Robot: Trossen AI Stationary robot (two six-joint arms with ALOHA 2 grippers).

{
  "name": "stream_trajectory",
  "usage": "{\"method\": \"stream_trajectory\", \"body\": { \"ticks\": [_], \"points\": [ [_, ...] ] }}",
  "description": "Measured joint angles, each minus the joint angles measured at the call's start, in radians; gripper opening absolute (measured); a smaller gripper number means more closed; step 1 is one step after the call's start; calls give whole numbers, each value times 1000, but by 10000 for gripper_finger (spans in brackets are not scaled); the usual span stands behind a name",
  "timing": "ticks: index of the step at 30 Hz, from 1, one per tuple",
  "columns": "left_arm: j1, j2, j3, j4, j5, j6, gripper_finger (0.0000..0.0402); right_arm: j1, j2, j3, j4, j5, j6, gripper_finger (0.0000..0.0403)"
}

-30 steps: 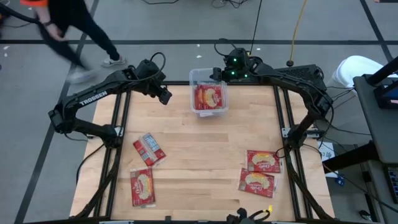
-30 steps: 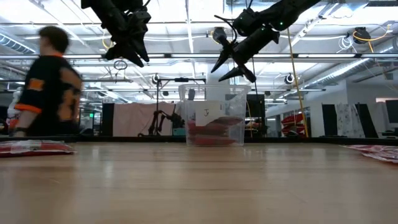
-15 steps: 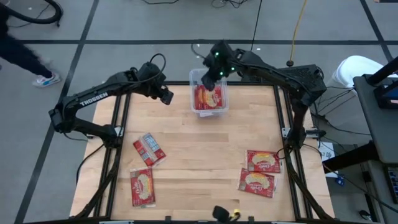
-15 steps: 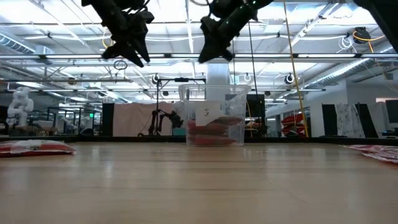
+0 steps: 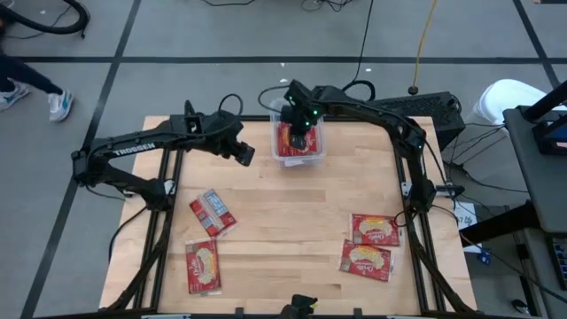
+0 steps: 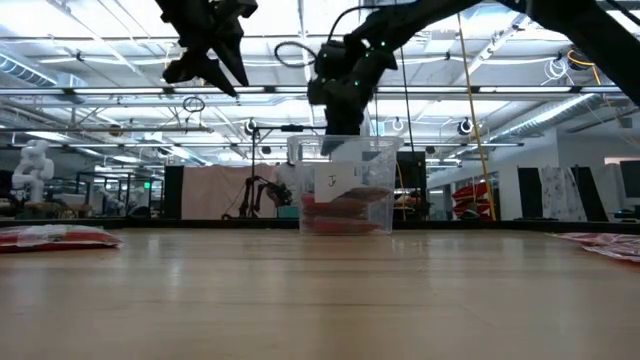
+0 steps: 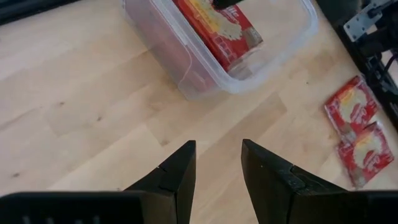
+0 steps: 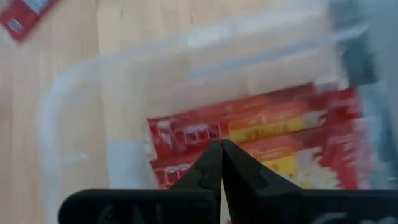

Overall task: Sort popcorn bags into baskets
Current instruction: Put the red popcorn bag into the transparent container

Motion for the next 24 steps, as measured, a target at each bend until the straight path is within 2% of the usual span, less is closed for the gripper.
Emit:
{"method": "stream_trajectory", "body": {
  "ticks": [7, 14, 24],
  "points": [
    [-65, 0, 0, -5, -63, 0, 131, 10, 40, -57, -4, 58, -5, 1],
    [-67, 0, 0, -14, -65, 18, 131, 42, 47, -129, 101, 51, 16, 0],
    [-67, 1, 0, -29, -45, 124, 131, 92, 44, -152, 269, 56, 153, 0]
  ]
}}
